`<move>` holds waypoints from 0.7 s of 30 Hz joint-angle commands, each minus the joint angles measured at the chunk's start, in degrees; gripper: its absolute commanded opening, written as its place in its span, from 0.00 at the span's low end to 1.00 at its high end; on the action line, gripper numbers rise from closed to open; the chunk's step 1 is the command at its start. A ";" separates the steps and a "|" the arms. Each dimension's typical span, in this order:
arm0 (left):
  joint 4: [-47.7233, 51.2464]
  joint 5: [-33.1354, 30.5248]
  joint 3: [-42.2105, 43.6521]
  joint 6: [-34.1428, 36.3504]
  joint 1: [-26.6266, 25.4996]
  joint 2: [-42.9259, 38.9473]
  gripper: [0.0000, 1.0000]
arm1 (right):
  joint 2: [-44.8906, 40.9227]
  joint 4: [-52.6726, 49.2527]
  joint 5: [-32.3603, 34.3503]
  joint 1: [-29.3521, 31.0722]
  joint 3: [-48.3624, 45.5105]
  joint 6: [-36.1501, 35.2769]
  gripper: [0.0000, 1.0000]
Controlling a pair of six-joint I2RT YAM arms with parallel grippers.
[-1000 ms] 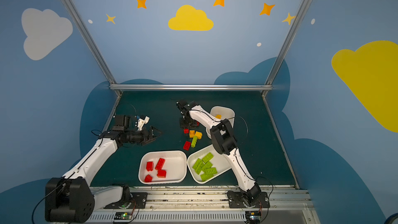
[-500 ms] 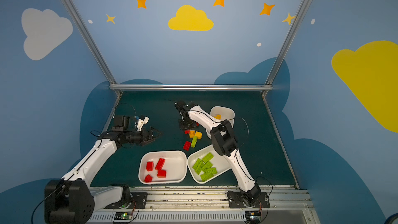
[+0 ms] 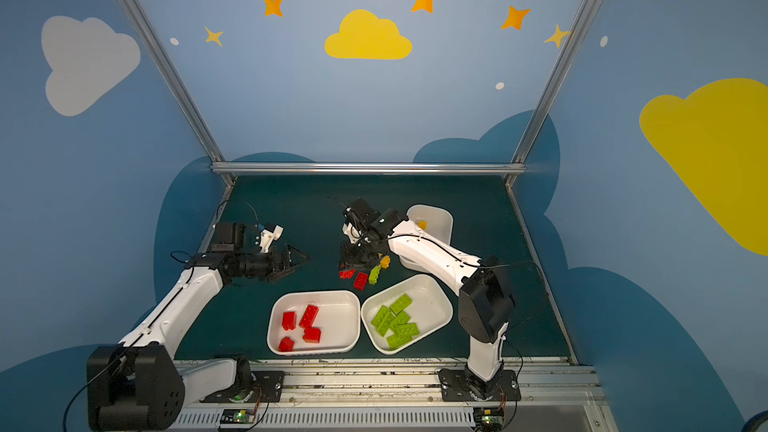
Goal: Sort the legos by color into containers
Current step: 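Carry the red brick with the right gripper and drop it into the nearer bin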
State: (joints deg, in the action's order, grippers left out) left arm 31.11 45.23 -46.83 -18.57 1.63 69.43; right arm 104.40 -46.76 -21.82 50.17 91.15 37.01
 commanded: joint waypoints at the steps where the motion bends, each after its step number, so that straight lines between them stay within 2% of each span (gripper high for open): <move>1: 1.22 1.15 -1.64 2.04 0.31 1.18 1.00 | 0.01 6.70 -4.13 1.71 -3.33 10.77 0.17; 6: 1.31 1.17 -2.42 2.94 0.31 1.27 1.00 | 0.69 6.16 4.66 9.76 -5.74 21.05 0.18; 9: 0.75 1.52 -2.31 2.38 0.26 0.30 1.00 | 0.22 7.54 8.85 13.13 -9.56 27.98 0.15; 13: 0.68 1.03 -1.03 1.67 0.20 -2.40 1.00 | 1.86 5.67 13.44 17.18 -7.16 29.53 0.17; 17: -0.08 1.07 1.54 0.89 0.08 -4.10 0.99 | 3.43 7.59 17.16 18.02 -8.49 31.24 0.21; 21: -0.26 0.90 3.06 -0.23 -0.04 -6.16 1.00 | 5.83 12.29 16.79 18.20 -9.85 33.07 0.22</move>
State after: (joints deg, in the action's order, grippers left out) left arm 30.81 45.43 -44.82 -18.20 1.76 64.53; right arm 108.22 -37.50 -7.60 68.31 82.13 67.40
